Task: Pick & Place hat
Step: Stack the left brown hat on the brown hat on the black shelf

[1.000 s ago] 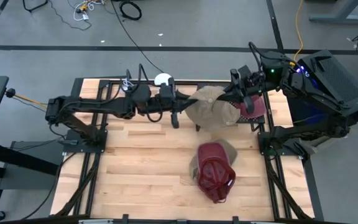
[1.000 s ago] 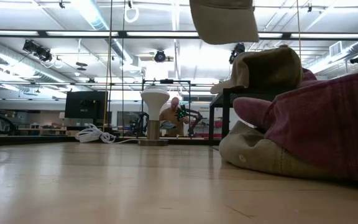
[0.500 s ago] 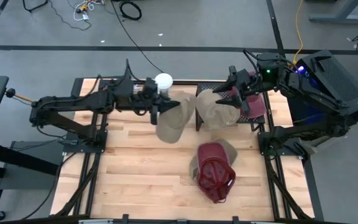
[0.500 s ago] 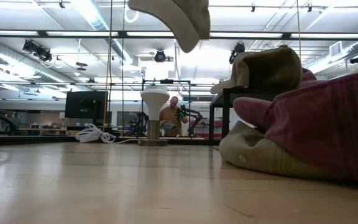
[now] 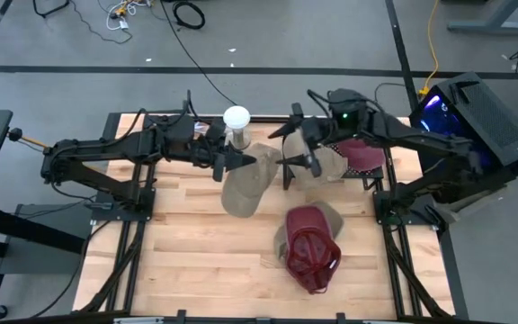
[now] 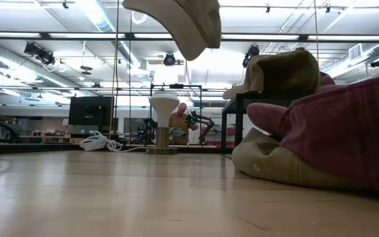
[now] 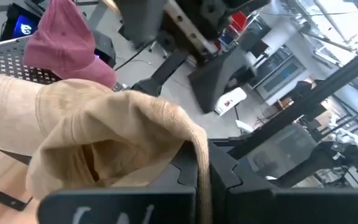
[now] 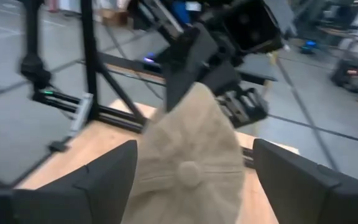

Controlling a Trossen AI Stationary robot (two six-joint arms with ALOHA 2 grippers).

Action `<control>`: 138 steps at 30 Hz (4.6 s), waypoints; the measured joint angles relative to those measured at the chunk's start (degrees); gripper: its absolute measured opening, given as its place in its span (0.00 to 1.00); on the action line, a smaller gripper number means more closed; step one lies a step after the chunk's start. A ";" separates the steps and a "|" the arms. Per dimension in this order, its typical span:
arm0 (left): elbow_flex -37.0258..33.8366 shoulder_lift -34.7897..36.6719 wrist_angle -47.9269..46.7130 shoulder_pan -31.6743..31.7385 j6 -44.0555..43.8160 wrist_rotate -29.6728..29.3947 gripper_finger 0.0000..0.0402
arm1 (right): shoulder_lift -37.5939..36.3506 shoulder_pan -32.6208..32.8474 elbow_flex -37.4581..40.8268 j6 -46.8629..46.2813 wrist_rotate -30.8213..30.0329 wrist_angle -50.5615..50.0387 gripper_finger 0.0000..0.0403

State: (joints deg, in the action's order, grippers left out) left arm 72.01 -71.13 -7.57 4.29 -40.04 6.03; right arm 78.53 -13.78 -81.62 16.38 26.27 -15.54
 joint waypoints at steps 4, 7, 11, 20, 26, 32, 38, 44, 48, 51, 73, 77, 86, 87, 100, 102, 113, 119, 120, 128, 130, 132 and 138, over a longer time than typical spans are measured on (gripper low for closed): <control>0.00 0.00 0.07 0.00 0.19 0.43 0.01 | 2.44 0.72 0.00 0.00 -3.67 0.80 0.80; 0.00 0.00 0.11 0.00 0.21 0.68 0.01 | 4.16 1.21 0.00 -0.55 -3.28 0.56 0.79; 0.00 -0.02 0.11 0.00 0.48 1.74 0.02 | 5.06 1.61 0.00 -0.88 -3.27 -0.26 0.75; 0.00 -0.02 0.31 0.04 5.21 -0.50 0.05 | 3.36 1.88 0.00 -4.00 -2.23 -3.76 0.27; 0.00 -0.04 0.31 0.04 7.56 -3.09 0.13 | 3.09 1.88 0.00 -6.88 5.68 -3.89 0.05; 0.00 -0.07 1.88 0.93 9.84 -4.73 0.29 | 2.56 1.88 0.00 -16.52 12.18 -3.06 0.02; 0.57 -0.07 4.18 5.30 19.53 -4.26 0.48 | 0.31 1.80 0.00 -27.06 14.81 0.24 0.02; 2.81 -0.04 4.30 8.04 34.60 -3.87 0.59 | -4.22 0.84 0.00 -32.72 15.32 1.58 0.01; 3.13 -0.02 4.43 8.10 39.94 -3.86 0.58 | -7.63 -0.53 0.00 -34.77 15.36 1.13 0.01; 3.13 -0.02 3.39 7.41 41.79 -3.08 0.55 | -10.09 -2.35 0.00 -35.41 15.34 1.06 0.01; 2.56 -19.66 9.21 -13.57 63.14 -41.30 0.37 | -6.69 -8.75 0.00 -41.10 -6.31 3.27 0.01; 2.56 -22.01 10.21 -13.53 64.08 -50.57 0.32 | -6.74 -8.32 0.00 -41.83 -5.75 3.86 0.01; 2.60 -21.75 7.90 -13.53 66.97 -52.38 0.27 | -9.33 -8.40 0.00 -41.26 -5.29 4.02 0.01; 2.60 -21.75 7.76 -13.43 68.92 -52.32 0.27 | -9.68 -8.52 0.00 -41.22 -4.60 4.03 0.01; 2.60 -21.75 12.51 -11.76 96.42 -57.34 0.47 | -13.56 -11.28 0.00 -41.42 -0.15 3.75 0.01; 2.62 -21.73 15.17 -12.19 105.40 -55.82 0.50 | -13.81 -12.01 0.00 -41.42 -0.14 3.73 0.01; 2.62 -21.73 24.57 -10.25 130.72 -52.33 0.51 | -14.06 -13.64 0.00 -41.93 0.93 4.23 0.01; 2.62 -21.73 25.00 -8.14 137.62 -52.56 0.47 | -14.13 -13.68 0.00 -45.54 7.04 8.77 0.01; 2.62 -21.73 25.00 -7.95 138.22 -52.70 0.46 | -14.23 -13.75 0.00 -45.91 7.49 9.07 0.01; 2.62 -21.70 30.03 -7.82 120.51 -55.13 0.46 | -15.09 -16.30 -0.01 -43.38 7.84 7.88 0.01; 2.58 -21.07 28.99 -7.32 112.90 -55.91 0.46 | -15.18 -17.13 -0.02 -42.39 7.82 7.32 0.01; 2.60 -19.35 24.89 -6.39 103.42 -54.80 0.46 | -15.20 -17.84 -0.02 -41.94 7.86 6.64 0.01; 2.60 -11.51 0.10 1.02 70.29 -36.77 0.46 | -15.16 -18.83 -0.02 -41.13 8.08 4.11 0.01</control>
State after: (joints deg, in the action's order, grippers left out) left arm 74.61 -82.65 -7.47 5.31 30.25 -30.74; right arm 63.37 -32.60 -81.64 -24.75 34.35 -11.43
